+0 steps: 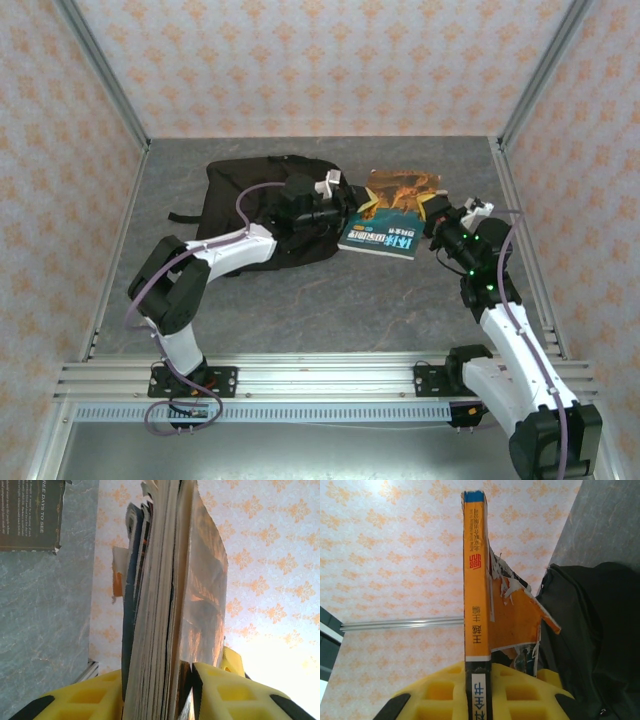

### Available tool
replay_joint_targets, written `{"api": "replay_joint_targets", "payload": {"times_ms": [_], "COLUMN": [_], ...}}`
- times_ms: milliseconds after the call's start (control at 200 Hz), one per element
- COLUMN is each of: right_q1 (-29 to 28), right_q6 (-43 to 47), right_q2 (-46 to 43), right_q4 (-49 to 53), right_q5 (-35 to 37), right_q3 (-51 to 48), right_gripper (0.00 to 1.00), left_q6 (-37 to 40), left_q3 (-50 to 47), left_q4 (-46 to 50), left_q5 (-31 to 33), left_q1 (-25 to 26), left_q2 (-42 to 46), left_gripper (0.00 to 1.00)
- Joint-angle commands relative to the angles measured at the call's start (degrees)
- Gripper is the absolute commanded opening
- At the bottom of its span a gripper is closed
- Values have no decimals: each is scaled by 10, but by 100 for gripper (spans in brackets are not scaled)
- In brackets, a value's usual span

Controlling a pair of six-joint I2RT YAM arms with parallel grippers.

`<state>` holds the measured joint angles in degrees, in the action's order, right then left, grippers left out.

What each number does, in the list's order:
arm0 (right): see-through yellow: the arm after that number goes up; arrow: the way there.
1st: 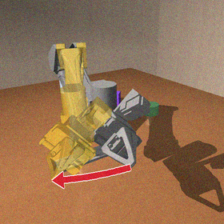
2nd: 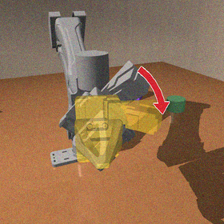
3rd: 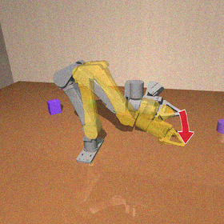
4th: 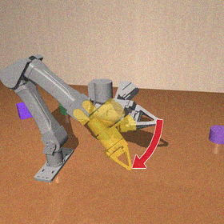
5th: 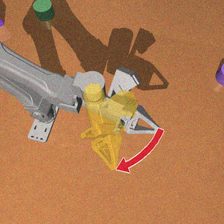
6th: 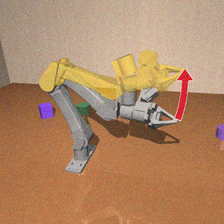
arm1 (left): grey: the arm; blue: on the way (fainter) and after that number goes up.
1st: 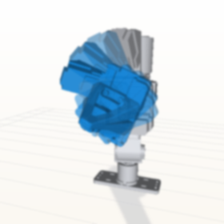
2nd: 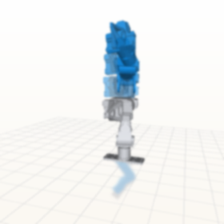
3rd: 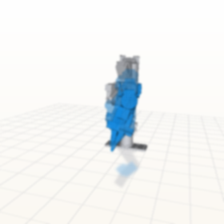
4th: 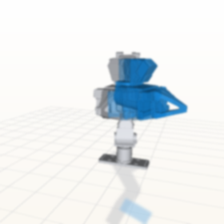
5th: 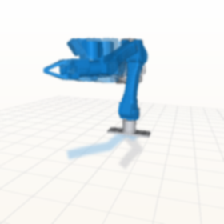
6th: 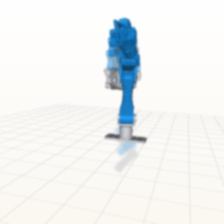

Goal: Pack the student bag

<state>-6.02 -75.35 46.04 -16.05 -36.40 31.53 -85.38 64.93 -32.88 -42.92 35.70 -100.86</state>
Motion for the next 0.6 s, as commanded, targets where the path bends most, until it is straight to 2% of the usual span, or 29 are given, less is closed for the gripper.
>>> {"api": "replay_joint_targets", "payload": {"times_ms": [0,290,390,435,490,515,540,591], "right_q1": [-6,-6,-6,-6,-6,-5,-6,-7], "right_q6": [33,93,98,106,124,133,138,139], "right_q2": [-3,3,13,14,5,-1,-7,-17], "right_q4": [5,88,97,110,136,149,157,159], "right_q5": [-76,-45,-41,-35,-18,-10,-2,11], "right_q3": [13,23,31,38,49,54,56,56], "right_gripper": [0,0,2,22,60,74,83,94], "left_q6": [26,77,88,94,98,99,99,95], "left_q3": [7,-12,-17,-18,-26,-31,-39,-55], "left_q4": [-4,50,69,78,78,77,77,80], "left_q5": [1,19,38,54,90,113,140,205], "left_q1": [-3,-3,-3,-3,-3,-3,-3,-2], "left_q2": [31,79,96,105,120,130,140,165], "left_gripper": [31,0,0,0,0,0,0,0]}}
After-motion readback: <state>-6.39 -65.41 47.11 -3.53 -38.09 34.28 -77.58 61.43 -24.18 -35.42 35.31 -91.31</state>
